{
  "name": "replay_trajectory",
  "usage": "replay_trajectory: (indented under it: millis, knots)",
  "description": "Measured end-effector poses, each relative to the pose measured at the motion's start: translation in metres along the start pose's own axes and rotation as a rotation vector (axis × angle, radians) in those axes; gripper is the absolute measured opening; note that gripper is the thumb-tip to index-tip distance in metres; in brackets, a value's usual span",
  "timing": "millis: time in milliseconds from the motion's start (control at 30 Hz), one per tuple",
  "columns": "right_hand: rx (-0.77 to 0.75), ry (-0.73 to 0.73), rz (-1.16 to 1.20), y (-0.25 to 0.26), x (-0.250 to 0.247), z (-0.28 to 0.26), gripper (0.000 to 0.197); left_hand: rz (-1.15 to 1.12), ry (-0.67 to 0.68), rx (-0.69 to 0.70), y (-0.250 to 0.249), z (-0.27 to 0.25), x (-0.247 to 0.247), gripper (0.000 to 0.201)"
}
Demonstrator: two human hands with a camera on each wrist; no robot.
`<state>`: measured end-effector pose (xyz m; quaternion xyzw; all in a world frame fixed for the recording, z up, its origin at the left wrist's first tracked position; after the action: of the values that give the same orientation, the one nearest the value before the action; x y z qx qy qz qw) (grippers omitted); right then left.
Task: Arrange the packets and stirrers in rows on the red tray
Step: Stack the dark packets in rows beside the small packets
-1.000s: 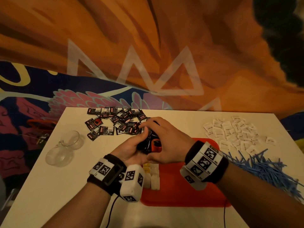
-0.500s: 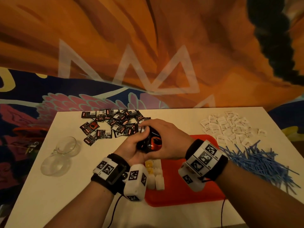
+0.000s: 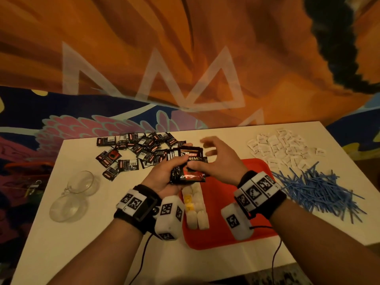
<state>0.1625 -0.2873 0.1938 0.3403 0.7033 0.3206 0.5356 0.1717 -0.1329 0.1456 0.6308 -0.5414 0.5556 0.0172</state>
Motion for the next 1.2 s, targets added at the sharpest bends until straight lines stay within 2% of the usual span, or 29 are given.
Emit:
replay_trajectory:
  millis: [67,100,200,300,367,433,467,600,633,733,833,900,1000,1067,1200]
  knots:
    - [0.079,0.011,0.057,-0.015,-0.001,0.003,0.049,0.009,0.009,0.041,0.002,0.006,0.002,0.068]
    - [0.091,0.011,0.091,-0.022,-0.001,0.004,0.042,0.000,0.022,0.073,0.003,0.010,0.005,0.065]
    - [0.076,-0.020,0.144,-0.042,-0.008,0.011,0.035,-0.015,0.043,0.171,0.008,0.024,0.012,0.053]
    - [0.043,0.065,0.330,-0.061,-0.018,0.015,0.026,0.003,0.028,0.199,0.018,0.042,0.022,0.055]
    - [0.056,0.129,0.503,-0.069,-0.028,0.015,0.019,0.031,-0.006,0.218,0.025,0.054,0.030,0.058]
    - [0.072,0.133,0.564,-0.081,-0.042,0.017,0.016,0.073,-0.090,0.262,0.029,0.066,0.031,0.058]
    - [0.074,0.117,0.551,-0.089,-0.049,0.021,0.016,0.085,-0.156,0.286,0.031,0.071,0.031,0.053]
    - [0.061,0.056,0.454,-0.122,-0.072,0.034,0.015,0.139,-0.392,0.330,0.041,0.088,0.037,0.009]
    - [0.062,0.049,0.434,-0.128,-0.075,0.036,0.016,0.167,-0.434,0.323,0.044,0.091,0.040,0.006]
    - [0.053,0.023,0.334,-0.143,-0.080,0.044,0.016,0.288,-0.472,0.286,0.054,0.101,0.052,0.031]
    - [0.039,0.054,0.334,-0.147,-0.080,0.046,0.014,0.324,-0.478,0.288,0.061,0.108,0.063,0.022]
    - [0.029,0.140,0.388,-0.149,-0.078,0.047,0.016,0.348,-0.520,0.255,0.063,0.111,0.061,0.019]
    - [0.042,0.282,0.460,-0.151,-0.071,0.046,0.007,0.310,-0.573,0.152,0.066,0.111,0.050,0.017]
    - [0.077,0.329,0.472,-0.158,-0.061,0.048,0.014,0.246,-0.586,0.067,0.068,0.108,0.042,0.019]
    - [0.125,0.315,0.370,-0.179,-0.038,0.062,0.013,0.151,-0.538,-0.125,0.075,0.098,0.019,0.050]
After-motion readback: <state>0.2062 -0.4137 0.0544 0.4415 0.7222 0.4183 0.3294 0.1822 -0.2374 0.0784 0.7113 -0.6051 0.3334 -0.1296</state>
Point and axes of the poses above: each hand's wrist, its own z-axis towards the middle knuckle, its own x-axis out of the palm, y = z × x, the point moved 4 cm from there along z, towards the middle knuckle, and after that the axes turned 7 degrees about y, right-handed, at the moved point
